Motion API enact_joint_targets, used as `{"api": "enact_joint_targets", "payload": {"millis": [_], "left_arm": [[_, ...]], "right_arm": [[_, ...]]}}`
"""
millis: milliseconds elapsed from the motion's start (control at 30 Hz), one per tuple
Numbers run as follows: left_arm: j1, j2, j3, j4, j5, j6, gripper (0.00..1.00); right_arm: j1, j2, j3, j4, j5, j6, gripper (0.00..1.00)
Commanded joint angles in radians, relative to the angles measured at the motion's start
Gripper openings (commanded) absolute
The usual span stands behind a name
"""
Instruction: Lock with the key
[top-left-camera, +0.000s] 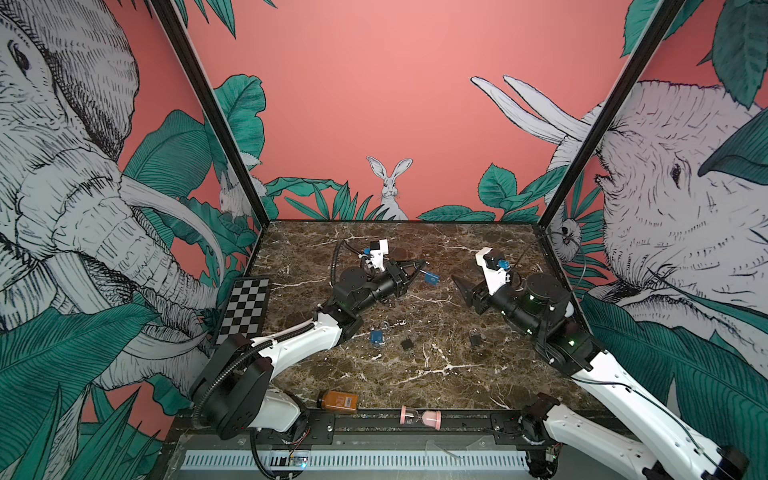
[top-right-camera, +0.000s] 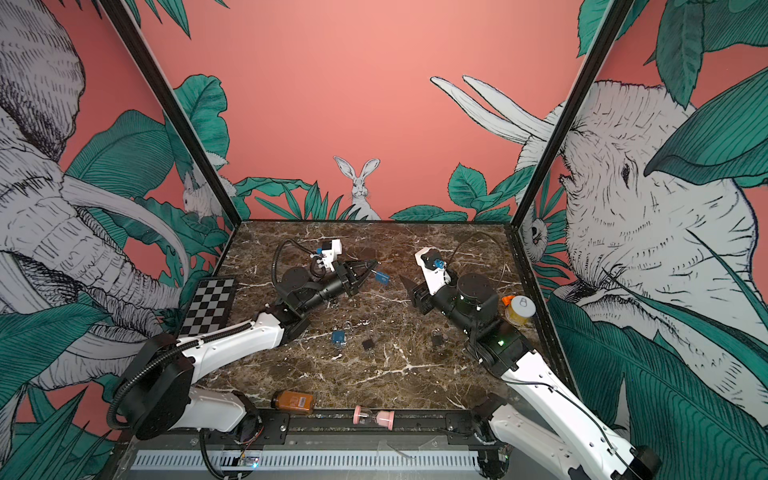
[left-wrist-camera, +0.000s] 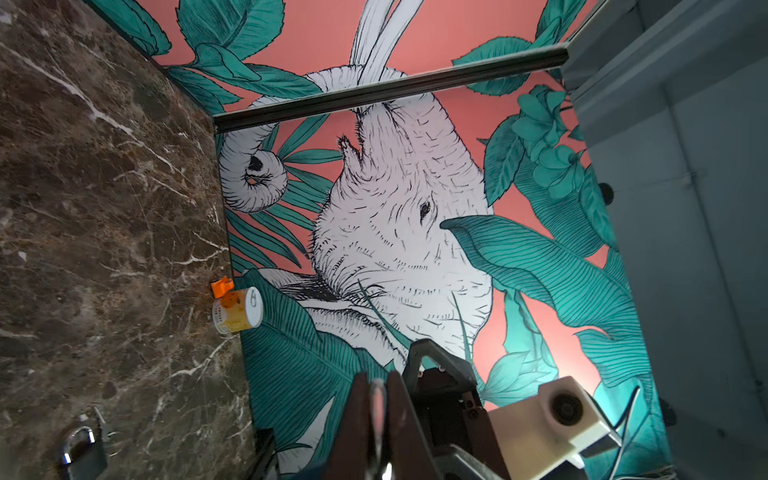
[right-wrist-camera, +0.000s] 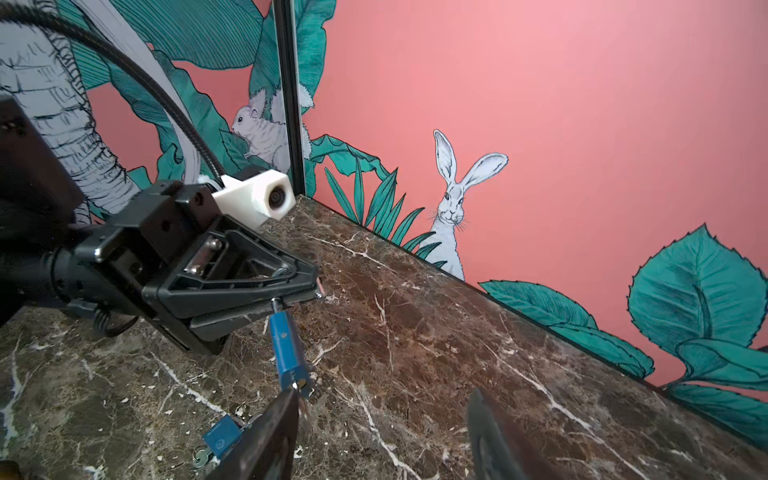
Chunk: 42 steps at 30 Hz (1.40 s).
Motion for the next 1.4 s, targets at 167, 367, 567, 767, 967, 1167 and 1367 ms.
{"api": "enact_joint_targets", "payload": {"millis": [167,367,567,767,967,1167,1367], "left_arm": [[0.007,-0.053,-0.024,0.099,0.007,-0.107,0.00],[0.007,-0.073,-0.029,0.091,0.014,-0.088,0.00],[0.007,-0.065,-0.027,0.105,0.024,-0.081,0.00],[0.007,-0.060,-0.024,0.107,0.027,-0.074,0.00],[0.007,-0.034,-0.013,0.122,0.035,-0.080,0.00],[0.007,-0.028,-0.016,0.123,0.025,-0.086,0.00],[0.007,-0.022,-0.022,0.122,0.017,-0.088,0.00]], "right_arm": [[-0.060,0.027,-0.038,0.106,-0.239,0.049,0.55],[-0.065,0.076,-0.025,0.158,-0.292,0.071,0.54],[-0.065,0.131,-0.018,0.215,-0.339,0.105,0.51],[-0.065,0.176,-0.015,0.247,-0.365,0.139,0.45],[-0.065,0.191,-0.030,0.295,-0.377,0.177,0.42],[-0.065,0.190,-0.036,0.303,-0.387,0.185,0.41],[-0.065,0.172,-0.038,0.274,-0.395,0.177,0.42]]}}
